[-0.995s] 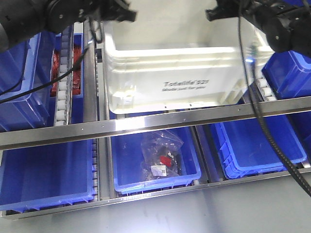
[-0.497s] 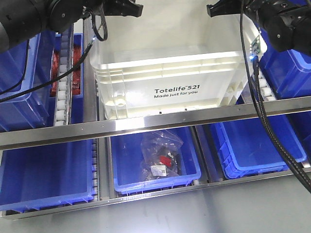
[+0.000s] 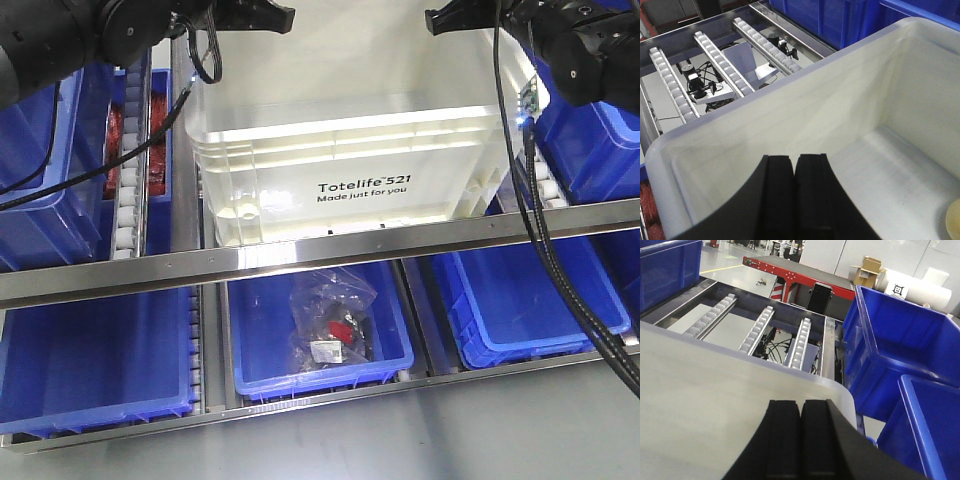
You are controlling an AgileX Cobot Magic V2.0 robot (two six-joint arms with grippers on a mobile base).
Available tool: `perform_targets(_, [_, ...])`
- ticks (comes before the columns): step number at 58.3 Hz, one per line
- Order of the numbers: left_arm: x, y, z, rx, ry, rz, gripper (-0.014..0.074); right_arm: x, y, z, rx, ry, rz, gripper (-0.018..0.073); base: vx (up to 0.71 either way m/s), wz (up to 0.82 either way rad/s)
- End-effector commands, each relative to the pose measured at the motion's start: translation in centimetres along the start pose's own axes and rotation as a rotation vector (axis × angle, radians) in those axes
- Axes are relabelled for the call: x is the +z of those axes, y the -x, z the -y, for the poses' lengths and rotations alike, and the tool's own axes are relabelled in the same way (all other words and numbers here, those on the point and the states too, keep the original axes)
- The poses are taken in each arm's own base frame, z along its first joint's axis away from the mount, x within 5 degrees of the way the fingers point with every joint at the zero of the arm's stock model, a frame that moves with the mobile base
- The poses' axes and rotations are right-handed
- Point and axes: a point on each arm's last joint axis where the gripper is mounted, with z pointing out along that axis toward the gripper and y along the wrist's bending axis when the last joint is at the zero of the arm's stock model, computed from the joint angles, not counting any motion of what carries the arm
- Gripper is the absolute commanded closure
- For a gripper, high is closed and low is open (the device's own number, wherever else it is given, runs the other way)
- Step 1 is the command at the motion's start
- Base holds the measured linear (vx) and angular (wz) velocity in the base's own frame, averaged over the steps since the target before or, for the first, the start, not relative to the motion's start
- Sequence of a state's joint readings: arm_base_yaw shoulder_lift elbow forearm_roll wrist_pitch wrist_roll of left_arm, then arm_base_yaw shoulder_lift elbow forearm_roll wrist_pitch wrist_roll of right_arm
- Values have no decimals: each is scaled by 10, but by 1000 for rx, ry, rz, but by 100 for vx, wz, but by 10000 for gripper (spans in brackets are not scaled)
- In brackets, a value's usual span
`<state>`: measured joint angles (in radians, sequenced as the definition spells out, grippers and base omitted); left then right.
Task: Place moving items into box and shelve
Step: 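Open both grippers and withdraw them from the tote rims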
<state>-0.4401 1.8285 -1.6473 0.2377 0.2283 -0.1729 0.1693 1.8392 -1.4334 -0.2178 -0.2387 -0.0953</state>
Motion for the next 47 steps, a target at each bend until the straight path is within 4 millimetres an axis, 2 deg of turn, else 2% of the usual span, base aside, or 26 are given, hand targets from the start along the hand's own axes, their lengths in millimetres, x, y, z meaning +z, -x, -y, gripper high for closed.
perform_targets(1, [-33, 43, -3, -11, -5, 174, 605, -20, 45, 15, -2, -42, 130, 568, 0, 0])
perform_targets(11, [-35, 46, -3, -11, -10, 206, 605, -25, 51, 17, -3, -49, 140, 567, 0, 0])
perform_targets(43, [-33, 44, -2, -10, -12, 194, 605, -24, 49, 17, -3, -46, 127, 567, 0, 0])
perform_targets(47, [-33, 44, 0, -54, -21, 191, 604, -24, 49, 17, -3, -46, 127, 567, 0, 0])
